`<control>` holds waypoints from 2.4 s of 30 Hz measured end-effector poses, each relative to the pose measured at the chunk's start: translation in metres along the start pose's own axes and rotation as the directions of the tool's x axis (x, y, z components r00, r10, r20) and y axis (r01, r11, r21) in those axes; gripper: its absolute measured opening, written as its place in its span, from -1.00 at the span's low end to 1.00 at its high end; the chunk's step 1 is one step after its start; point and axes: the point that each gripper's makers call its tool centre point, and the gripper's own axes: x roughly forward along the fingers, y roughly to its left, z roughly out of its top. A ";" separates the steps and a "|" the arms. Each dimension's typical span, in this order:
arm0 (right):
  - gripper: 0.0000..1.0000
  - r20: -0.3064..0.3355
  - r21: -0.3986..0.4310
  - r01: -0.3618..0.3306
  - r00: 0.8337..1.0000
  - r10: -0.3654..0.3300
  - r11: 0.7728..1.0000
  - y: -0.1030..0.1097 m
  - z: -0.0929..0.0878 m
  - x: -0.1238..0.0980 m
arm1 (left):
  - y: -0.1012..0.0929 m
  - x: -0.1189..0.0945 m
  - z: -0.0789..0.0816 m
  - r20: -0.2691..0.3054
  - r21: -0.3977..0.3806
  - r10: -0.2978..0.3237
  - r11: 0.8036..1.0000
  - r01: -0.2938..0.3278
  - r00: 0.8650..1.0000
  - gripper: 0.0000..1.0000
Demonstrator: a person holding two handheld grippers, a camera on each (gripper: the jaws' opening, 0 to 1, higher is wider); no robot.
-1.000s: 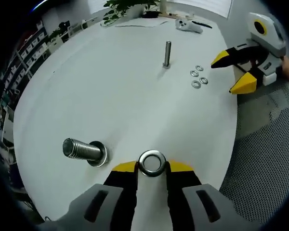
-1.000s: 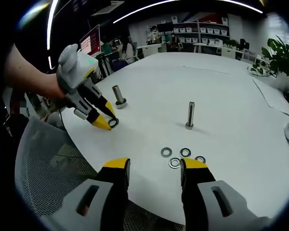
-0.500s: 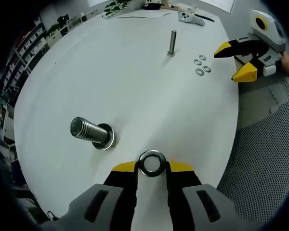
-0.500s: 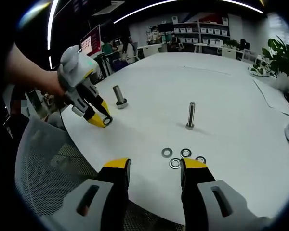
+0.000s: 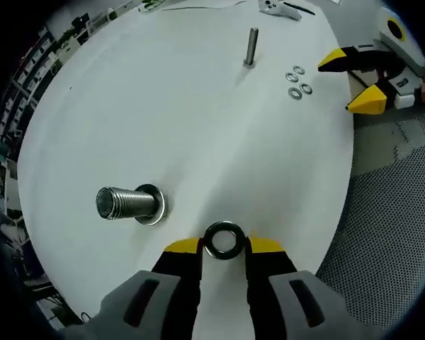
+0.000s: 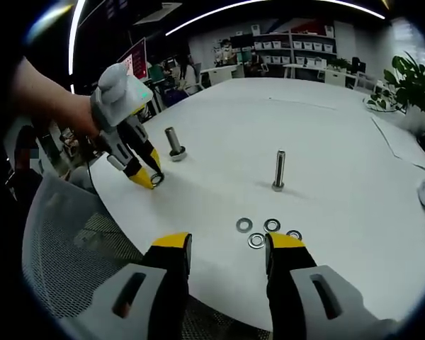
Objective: Place the washer onto the threaded stud by aligning its center hole with the stud, sliding it down to the base, and recovering from edge contact or off-axis alignment until the washer reaches the visible bottom stop.
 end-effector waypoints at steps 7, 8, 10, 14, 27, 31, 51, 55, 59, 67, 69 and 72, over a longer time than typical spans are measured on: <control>-0.11 -0.002 0.001 0.004 1.000 -0.004 1.000 -0.001 0.000 0.000 | -0.001 0.000 0.000 -0.039 0.000 -0.003 1.000 0.003 0.999 -0.58; -0.11 -0.003 0.001 0.004 1.000 -0.004 1.000 -0.001 -0.001 0.000 | 0.000 -0.001 0.000 -0.039 -0.002 -0.005 1.000 0.005 0.999 -0.59; -0.11 -0.002 0.002 0.005 1.000 -0.005 1.000 -0.001 -0.001 0.000 | 0.000 -0.001 -0.001 -0.033 -0.002 -0.006 1.000 0.005 0.999 -0.59; -0.11 -0.005 0.000 0.005 1.000 -0.005 1.000 -0.001 -0.001 0.000 | -0.001 -0.001 -0.001 -0.021 0.007 -0.005 1.000 0.005 1.000 -0.59; -0.11 -0.004 0.004 0.005 1.000 -0.005 1.000 -0.001 -0.001 0.000 | -0.001 -0.002 -0.001 -0.018 -0.029 0.008 1.000 -0.008 1.000 -0.62; -0.11 -0.004 0.005 0.007 1.000 -0.007 1.000 -0.001 -0.001 0.000 | -0.001 -0.002 -0.001 -0.003 -0.004 0.008 1.000 -0.008 1.000 -0.62; -0.11 -0.005 0.002 0.007 1.000 -0.007 1.000 -0.001 -0.001 0.000 | 0.009 -0.015 0.003 0.046 0.014 0.029 0.999 -0.030 0.998 -0.62; -0.11 -0.003 0.002 0.007 1.000 -0.007 1.000 -0.001 0.000 0.000 | 0.015 -0.020 0.002 0.054 0.013 0.032 0.999 -0.033 0.998 -0.62; -0.11 -0.006 0.000 0.005 1.000 -0.005 1.000 -0.001 -0.001 0.000 | 0.019 -0.026 0.004 0.067 0.012 0.035 0.999 -0.036 0.997 -0.62; -0.11 -0.004 0.005 0.010 1.000 -0.010 1.000 -0.002 -0.001 0.000 | 0.034 -0.043 0.008 0.085 0.015 0.050 0.999 -0.052 0.995 -0.62; -0.11 -0.004 0.001 0.010 1.000 -0.010 1.000 -0.002 0.000 -0.001 | 0.037 -0.048 0.010 0.090 0.018 0.055 0.998 -0.057 0.994 -0.62; -0.11 -0.006 0.002 0.010 1.000 -0.010 1.000 -0.002 -0.001 -0.001 | 0.041 -0.053 0.013 0.100 0.025 0.059 0.998 -0.062 0.993 -0.62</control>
